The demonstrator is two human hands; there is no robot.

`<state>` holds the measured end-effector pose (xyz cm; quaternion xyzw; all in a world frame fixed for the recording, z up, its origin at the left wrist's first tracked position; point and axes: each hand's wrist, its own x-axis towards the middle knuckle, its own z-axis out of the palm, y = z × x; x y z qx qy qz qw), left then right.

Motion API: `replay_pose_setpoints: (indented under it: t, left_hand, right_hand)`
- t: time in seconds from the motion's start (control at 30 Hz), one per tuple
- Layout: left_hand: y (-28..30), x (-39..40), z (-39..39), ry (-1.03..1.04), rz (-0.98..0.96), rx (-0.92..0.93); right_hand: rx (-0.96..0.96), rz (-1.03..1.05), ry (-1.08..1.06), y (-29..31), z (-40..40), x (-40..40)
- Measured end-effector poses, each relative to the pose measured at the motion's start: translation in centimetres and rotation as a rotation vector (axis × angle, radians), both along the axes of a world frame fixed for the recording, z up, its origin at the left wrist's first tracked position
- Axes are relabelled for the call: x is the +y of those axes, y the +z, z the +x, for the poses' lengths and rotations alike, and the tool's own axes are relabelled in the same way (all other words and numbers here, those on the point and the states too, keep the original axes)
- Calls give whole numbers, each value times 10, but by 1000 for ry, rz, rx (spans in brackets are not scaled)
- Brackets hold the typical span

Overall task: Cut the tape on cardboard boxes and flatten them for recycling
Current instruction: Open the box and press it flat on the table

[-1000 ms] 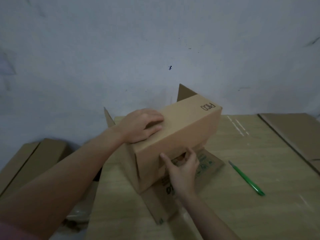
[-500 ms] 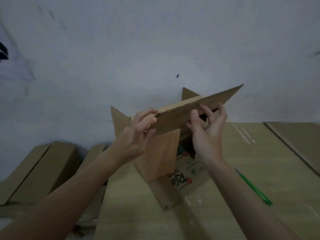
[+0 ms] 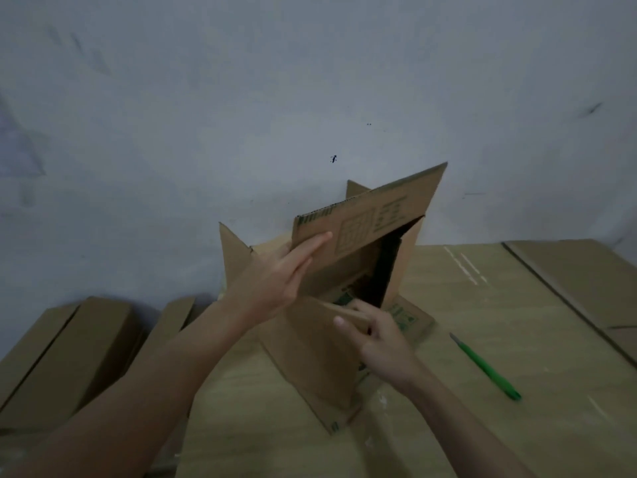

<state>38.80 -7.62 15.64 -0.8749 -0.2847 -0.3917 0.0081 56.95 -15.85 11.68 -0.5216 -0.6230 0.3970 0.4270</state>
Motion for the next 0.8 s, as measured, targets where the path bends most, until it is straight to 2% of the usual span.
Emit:
replay_pose_setpoints:
  t: [0.13, 0.23, 0.4, 0.53, 0.57, 0.7, 0.8]
  left_hand:
    - [15, -20, 31, -154, 132, -16]
    - [21, -33, 58, -232, 176, 18]
    - [2, -35, 99, -134, 48, 89]
    - [-15, -38, 130, -128, 100, 179]
    - [-17, -38, 136, -128, 122, 187]
    - [-15, -34, 139, -241, 116, 84]
    - [-18, -28, 116, -397, -47, -83]
  right_hand:
    - [128, -192, 81, 16, 50, -14]
    - [162, -329, 49, 22, 87, -21]
    - [-12, -412, -61, 39, 123, -33]
    - [301, -293, -284, 78, 132, -6]
    - [313, -282, -351, 92, 133, 7]
    - [83, -279, -480, 122, 127, 46]
    - [12, -313, -517, 118, 133, 56]
